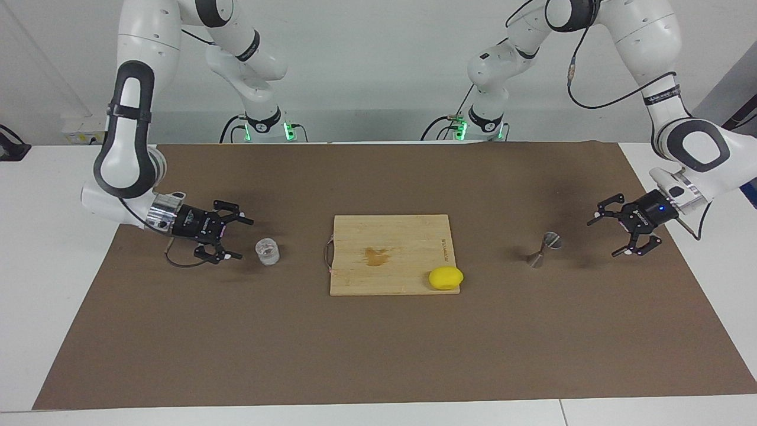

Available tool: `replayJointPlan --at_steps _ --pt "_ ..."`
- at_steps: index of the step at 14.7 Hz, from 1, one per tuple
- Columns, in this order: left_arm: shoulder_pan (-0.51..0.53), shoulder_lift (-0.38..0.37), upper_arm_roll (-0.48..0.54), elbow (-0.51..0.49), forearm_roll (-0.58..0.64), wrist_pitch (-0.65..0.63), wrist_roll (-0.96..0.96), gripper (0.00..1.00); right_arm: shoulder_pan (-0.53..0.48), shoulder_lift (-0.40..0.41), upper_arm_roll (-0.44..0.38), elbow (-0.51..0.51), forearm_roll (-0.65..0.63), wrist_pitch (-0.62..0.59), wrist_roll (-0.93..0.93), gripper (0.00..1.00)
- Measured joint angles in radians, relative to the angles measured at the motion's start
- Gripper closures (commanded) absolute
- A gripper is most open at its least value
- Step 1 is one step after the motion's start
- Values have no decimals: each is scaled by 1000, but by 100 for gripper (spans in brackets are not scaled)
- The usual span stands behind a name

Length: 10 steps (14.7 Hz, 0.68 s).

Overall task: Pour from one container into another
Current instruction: 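Move the right gripper toward the glass cup while the left gripper advances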

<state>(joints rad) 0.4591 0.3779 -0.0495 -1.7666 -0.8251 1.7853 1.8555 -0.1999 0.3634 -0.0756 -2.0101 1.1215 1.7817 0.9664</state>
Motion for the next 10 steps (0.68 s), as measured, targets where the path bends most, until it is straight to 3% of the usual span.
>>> replayJointPlan --at_steps 5,10 --pt "32 10 -1 -21 -126 -170 167 0 -6 41 0 -13 0 -11 -80 0" --pt "53 118 -3 -35 -239 -237 365 0 -3 58 1 -39 0 -5 -132 0"
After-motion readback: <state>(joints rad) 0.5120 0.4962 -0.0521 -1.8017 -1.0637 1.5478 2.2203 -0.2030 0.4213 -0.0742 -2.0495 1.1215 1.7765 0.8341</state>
